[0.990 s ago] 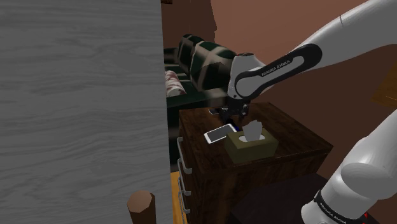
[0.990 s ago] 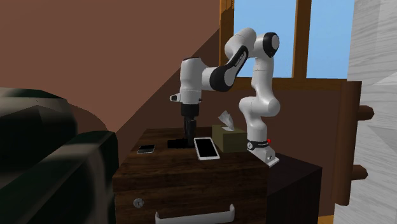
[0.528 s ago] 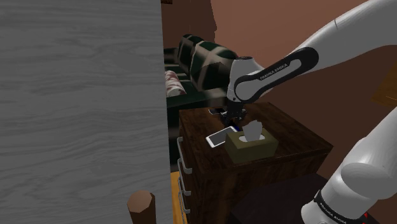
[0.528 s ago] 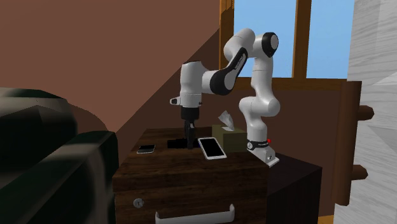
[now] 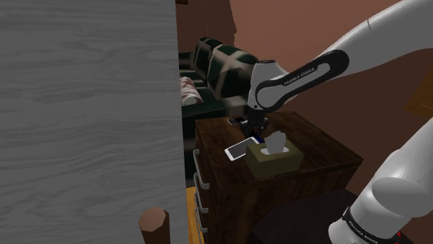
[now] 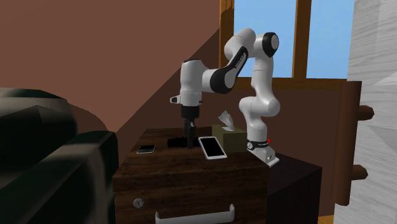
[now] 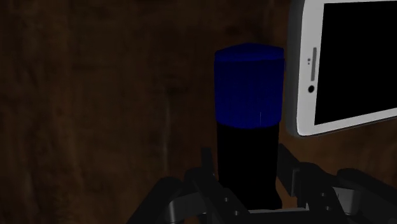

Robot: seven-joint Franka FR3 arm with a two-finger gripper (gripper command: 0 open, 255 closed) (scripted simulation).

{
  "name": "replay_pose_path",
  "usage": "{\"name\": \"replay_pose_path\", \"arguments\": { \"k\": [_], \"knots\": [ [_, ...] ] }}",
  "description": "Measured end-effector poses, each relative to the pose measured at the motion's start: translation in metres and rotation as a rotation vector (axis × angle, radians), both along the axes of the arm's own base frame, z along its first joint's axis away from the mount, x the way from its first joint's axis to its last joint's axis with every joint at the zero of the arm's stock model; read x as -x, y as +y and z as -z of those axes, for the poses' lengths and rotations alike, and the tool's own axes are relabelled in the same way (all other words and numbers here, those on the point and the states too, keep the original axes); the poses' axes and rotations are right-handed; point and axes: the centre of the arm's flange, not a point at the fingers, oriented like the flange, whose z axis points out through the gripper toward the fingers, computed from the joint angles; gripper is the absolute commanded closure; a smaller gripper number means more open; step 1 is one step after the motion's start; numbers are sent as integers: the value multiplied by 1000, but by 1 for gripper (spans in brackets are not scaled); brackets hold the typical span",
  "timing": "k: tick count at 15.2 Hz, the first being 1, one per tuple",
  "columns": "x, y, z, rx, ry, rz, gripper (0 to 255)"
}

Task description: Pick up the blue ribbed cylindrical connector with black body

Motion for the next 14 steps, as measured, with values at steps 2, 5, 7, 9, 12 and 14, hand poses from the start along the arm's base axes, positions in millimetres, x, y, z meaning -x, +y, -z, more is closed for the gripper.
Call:
{"name": "replay_pose_path", "arguments": {
  "k": [2,5,7,9,12,14],
  "knots": [
    [0,-1,-10,0,0,0,255],
    [-1,-2,-25,0,0,0,255],
    [-1,0,-37,0,0,0,255],
    [0,-2,-46,0,0,0,255],
    [0,0,-63,0,0,0,255],
    [0,-1,-71,0,0,0,255]
  ]
}}
